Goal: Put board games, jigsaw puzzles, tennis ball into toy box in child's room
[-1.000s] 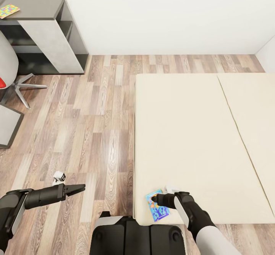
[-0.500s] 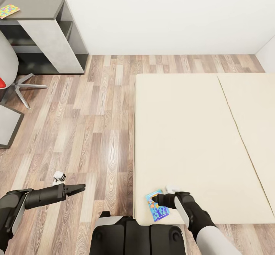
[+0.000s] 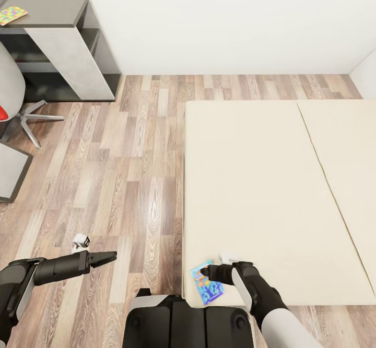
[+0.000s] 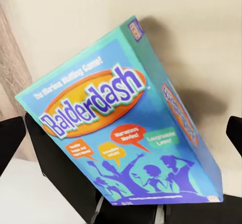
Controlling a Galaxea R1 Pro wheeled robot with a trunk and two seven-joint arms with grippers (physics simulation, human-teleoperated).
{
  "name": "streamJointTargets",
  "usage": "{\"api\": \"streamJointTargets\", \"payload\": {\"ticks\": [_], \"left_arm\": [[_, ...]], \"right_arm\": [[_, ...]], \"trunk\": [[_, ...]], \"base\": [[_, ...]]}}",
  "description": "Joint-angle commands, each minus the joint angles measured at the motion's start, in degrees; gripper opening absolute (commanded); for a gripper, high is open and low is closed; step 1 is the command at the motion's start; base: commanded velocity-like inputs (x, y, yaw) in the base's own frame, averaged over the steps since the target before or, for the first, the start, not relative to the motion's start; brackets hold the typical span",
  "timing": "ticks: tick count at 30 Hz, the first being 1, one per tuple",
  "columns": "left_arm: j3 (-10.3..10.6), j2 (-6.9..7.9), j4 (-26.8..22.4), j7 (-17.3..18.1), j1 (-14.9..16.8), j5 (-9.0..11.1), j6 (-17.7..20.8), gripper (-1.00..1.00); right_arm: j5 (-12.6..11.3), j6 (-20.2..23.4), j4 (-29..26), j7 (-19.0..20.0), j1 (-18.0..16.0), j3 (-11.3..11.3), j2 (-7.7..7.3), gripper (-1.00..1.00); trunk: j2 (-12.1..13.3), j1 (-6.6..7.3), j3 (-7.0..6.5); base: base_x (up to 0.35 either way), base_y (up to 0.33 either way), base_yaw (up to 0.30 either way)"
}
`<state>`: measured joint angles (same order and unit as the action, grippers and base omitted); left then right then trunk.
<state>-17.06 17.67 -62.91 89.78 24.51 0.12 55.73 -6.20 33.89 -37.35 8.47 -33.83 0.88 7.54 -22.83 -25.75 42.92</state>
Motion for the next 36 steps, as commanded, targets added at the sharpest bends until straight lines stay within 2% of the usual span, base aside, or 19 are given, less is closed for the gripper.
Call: {"api": "streamJointTargets", "payload": {"ticks": [1, 8, 25, 36], "left_arm": [[0.01, 0.01, -0.02, 0.22, 0.01, -0.03, 0.61, 1.0], [0.01, 0.03, -0.04, 0.22, 0.01, -0.03, 0.61, 1.0], [0.08, 0.01, -0.02, 0.22, 0.01, -0.03, 0.61, 1.0], [0.09, 0.0, -0.02, 0.22, 0.01, -0.03, 0.61, 1.0]], "right_arm": [[-0.56, 0.3, -0.08, -0.2, -0.01, 0.09, 0.19, 1.0], [-0.56, 0.23, -0.09, -0.14, -0.01, 0.09, 1.13, 1.0], [-0.65, 0.04, -0.09, -0.2, -0.01, 0.11, 1.33, 1.0], [-0.61, 0.04, -0.09, -0.16, -0.01, 0.17, 2.46, 1.0]], "trunk": [[-0.09, -0.03, 0.06], [-0.09, -0.03, 0.06], [-0.09, -0.03, 0.06], [-0.09, -0.03, 0.06]], "base": [[0.0, 0.0, 0.0], [0.0, 0.0, 0.0], [0.0, 0.0, 0.0], [0.0, 0.0, 0.0]]}}
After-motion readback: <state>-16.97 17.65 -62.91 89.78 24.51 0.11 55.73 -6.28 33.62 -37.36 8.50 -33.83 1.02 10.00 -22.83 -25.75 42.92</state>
